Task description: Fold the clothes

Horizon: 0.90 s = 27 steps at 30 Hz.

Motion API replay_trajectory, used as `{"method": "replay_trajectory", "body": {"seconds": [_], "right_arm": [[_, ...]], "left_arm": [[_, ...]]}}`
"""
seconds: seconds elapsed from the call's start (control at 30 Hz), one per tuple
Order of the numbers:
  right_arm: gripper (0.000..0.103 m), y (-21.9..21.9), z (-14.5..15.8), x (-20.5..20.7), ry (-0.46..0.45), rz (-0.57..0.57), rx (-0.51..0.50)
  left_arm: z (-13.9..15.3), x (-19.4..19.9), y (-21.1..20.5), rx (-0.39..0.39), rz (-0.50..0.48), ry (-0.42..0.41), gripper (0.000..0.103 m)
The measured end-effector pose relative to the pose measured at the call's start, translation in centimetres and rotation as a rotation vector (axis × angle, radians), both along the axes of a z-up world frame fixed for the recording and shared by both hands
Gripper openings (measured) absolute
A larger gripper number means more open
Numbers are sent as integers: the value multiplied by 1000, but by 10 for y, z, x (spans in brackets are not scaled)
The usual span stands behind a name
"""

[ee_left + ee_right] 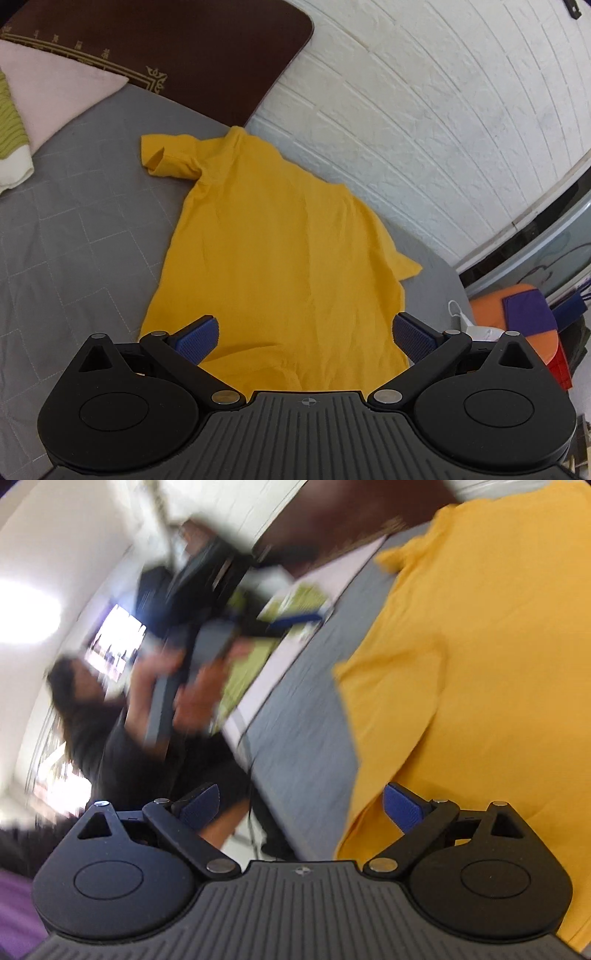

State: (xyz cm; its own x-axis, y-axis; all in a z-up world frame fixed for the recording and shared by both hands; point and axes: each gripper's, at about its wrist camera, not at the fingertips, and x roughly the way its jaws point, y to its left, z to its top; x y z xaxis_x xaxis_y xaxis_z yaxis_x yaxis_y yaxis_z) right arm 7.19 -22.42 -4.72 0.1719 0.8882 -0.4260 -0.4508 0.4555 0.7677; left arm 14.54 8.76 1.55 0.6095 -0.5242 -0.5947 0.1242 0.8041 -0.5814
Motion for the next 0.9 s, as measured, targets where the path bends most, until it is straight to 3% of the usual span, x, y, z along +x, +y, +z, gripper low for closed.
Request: {"method": "replay_trajectory", "body": {"seconds": [0.1,0.23,0.33,0.47,0.6,0.67,0.73,0.83,0.9], "right_arm": [[98,-7,-17,42,147,-171,51],[98,10,-46,81,324,-228,114],[101,34,-51,90,340,-240,103],[101,80,-50,88,378,-94,205],[99,141,-42,51,387,202,208],[98,150,-33,26,359,259,173],[98,134,-19,21,257,182,121],[99,86,-7,47,153,-58,58],[99,54,-11,69,176,-180,47]], "left_arm": [[1,-9,11,-10,32,-8,103],[1,-34,34,-68,71,-11,103],[-3,-64,53,-120,104,-26,103],[-1,-115,77,-176,194,-99,103],[19,-155,105,-173,266,-170,103],[27,-171,117,-168,289,-193,103],[29,-173,121,-155,276,-180,103],[17,-169,113,-171,236,-142,103],[5,-165,102,-202,197,-114,103]]}}
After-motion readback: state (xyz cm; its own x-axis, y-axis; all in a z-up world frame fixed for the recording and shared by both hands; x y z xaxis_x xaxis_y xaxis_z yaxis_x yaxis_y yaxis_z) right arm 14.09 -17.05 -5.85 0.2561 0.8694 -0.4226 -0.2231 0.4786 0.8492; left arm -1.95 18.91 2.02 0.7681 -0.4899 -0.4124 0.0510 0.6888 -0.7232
